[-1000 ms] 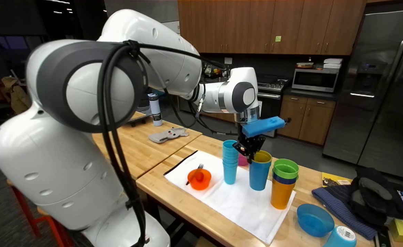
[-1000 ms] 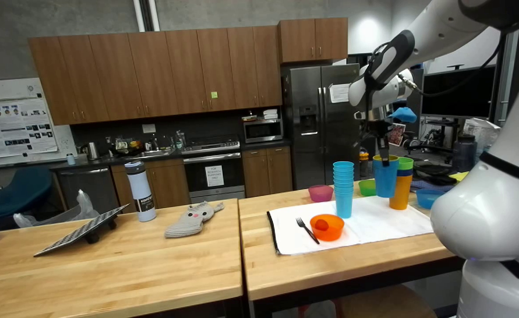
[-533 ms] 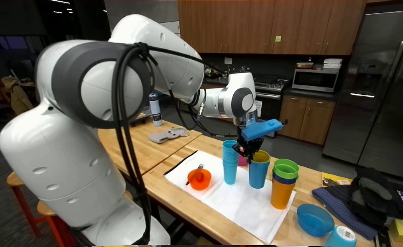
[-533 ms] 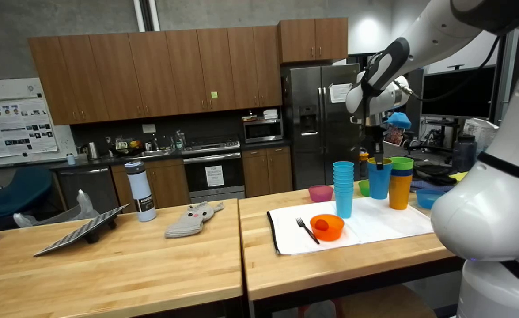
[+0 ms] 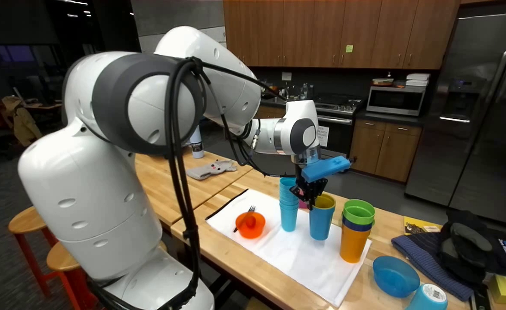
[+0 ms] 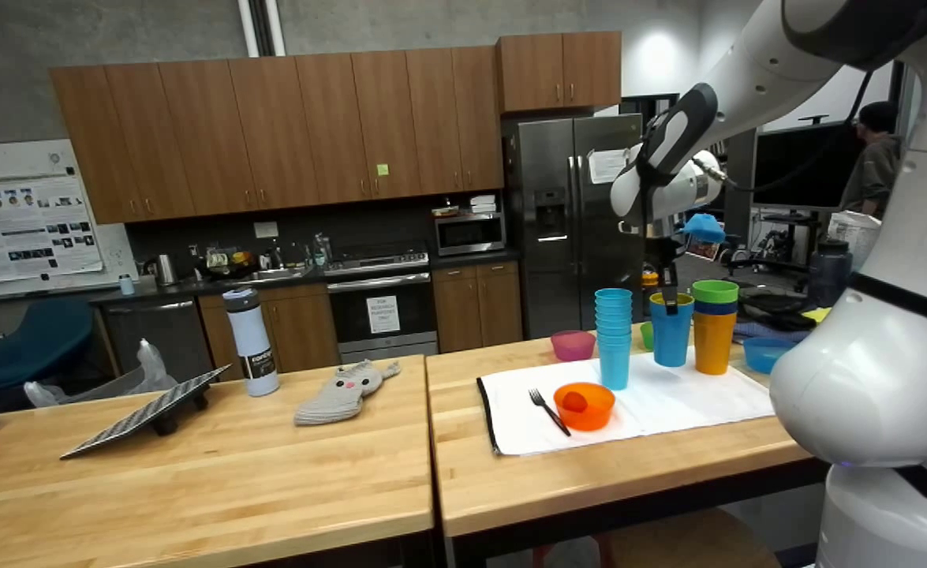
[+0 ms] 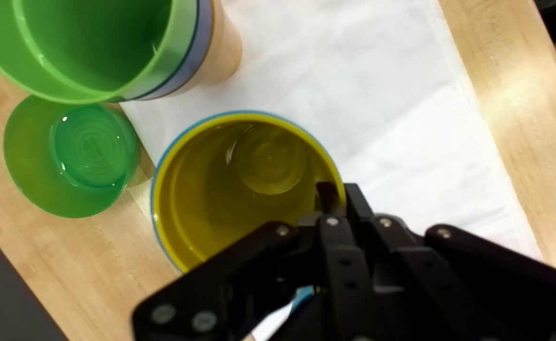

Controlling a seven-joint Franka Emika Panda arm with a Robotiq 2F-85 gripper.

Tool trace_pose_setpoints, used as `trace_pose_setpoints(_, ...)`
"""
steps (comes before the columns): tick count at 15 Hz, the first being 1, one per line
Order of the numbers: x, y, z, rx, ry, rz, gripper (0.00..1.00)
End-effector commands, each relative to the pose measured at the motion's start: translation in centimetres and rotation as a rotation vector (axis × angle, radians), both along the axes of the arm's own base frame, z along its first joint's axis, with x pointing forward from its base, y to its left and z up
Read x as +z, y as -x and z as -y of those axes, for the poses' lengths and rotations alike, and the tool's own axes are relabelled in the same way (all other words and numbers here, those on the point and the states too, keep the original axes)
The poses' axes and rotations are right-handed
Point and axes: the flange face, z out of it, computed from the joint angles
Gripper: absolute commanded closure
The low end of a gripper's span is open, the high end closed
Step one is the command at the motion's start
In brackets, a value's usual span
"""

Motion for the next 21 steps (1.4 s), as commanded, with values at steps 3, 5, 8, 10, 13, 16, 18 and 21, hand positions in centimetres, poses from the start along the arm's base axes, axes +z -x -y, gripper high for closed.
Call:
trace_pose_setpoints(3,-0.62,-0.86,-0.32,0.017,-0.002,0.025,0.98)
trace_pose_setpoints(5,-0.80,-0.84,-0.39,0.029,0.006,0.019,0.68)
trace_pose_setpoints(8,-1.27,-0.69,-0.37,0.015,0.002,0.001,0.82)
trace_pose_setpoints(10,-1.28,-0.69,-0.36,0.015,0.002,0.001,0.68)
trace_pose_setpoints(13,-1.29,-0.69,-0.35,0.014,0.002,0.000,0.67)
trace_pose_setpoints(16,-1.29,-0.69,-0.35,0.014,0.002,0.000,0.67)
trace_pose_setpoints(18,-1.29,-0.69,-0.35,0.014,0.002,0.000,0.67)
trace_pose_setpoints(21,-1.29,-0.69,-0.35,0.014,0.002,0.000,0.67)
